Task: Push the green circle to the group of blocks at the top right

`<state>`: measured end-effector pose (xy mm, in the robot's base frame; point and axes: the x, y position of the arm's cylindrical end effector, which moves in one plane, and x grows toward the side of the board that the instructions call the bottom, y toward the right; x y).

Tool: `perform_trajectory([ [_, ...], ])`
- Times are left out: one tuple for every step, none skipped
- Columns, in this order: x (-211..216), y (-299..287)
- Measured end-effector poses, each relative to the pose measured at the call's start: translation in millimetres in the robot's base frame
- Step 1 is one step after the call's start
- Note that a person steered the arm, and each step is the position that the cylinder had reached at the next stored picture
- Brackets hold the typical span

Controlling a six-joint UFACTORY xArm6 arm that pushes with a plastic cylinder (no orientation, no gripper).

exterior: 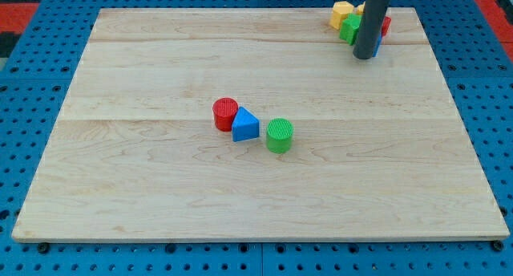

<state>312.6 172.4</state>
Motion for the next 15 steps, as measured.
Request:
perform_trajectory([
  [-0.1, 6.3],
  [10.1, 6.7],
  [62.8, 11.4],
  [136.4, 2.8],
  [204.9, -50.4],
  [220.8, -118.7],
  [210.8, -146.9],
  [196.8, -154.2],
  [182.3, -154.2],
  [168.2, -154.2],
  [156.2, -154.1],
  [143.8, -148.9],
  [136.8, -137.9],
  [130.2, -133.4],
  [108.8, -133.4],
])
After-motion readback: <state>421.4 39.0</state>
